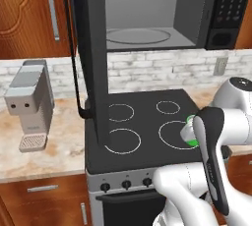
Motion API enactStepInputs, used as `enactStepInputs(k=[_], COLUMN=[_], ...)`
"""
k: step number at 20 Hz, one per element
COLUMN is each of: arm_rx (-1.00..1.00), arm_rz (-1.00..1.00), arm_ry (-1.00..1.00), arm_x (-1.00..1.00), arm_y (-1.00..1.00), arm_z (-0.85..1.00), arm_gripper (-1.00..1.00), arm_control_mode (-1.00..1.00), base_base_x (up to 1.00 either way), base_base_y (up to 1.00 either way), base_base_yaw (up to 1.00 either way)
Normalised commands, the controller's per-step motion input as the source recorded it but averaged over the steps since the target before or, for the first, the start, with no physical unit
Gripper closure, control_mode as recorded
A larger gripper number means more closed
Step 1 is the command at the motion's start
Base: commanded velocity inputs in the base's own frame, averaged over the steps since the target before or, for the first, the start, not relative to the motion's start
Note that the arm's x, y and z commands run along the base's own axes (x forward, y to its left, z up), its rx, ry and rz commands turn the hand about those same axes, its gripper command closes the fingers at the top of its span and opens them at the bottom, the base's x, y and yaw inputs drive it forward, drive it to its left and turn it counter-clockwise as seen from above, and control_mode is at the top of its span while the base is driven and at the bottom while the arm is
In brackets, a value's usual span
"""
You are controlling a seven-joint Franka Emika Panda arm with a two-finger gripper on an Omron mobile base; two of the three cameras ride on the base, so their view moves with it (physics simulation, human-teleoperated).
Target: Pick the mug from the counter and place it inside the microwave. Then close the microwave.
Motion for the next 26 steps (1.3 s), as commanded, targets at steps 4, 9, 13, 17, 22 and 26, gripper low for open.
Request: enactStepInputs(k=[4, 9, 13, 17, 22, 26], arm_rx=[0.0, 0.0, 0.0, 0.0, 0.0, 0.0], arm_rz=[0.0, 0.0, 0.0, 0.0, 0.0, 0.0], arm_ry=[0.0, 0.0, 0.0, 0.0, 0.0, 0.0], arm_x=[0.0, 0.0, 0.0, 0.0, 0.0, 0.0], arm_y=[0.0, 0.0, 0.0, 0.0, 0.0, 0.0], arm_z=[0.0, 0.0, 0.0, 0.0, 0.0, 0.0], arm_gripper=[1.0, 1.0, 1.0, 1.0, 1.0, 1.0], arm_control_mode=[1.0, 1.0, 1.0, 1.0, 1.0, 1.0], base_base_x=[0.0, 0.0, 0.0, 0.0, 0.0, 0.0], base_base_y=[0.05, 0.13, 0.21, 0.11, 0.0, 0.0], base_base_yaw=[-0.31, -0.18, -0.11, -0.05, 0.0, 0.0])
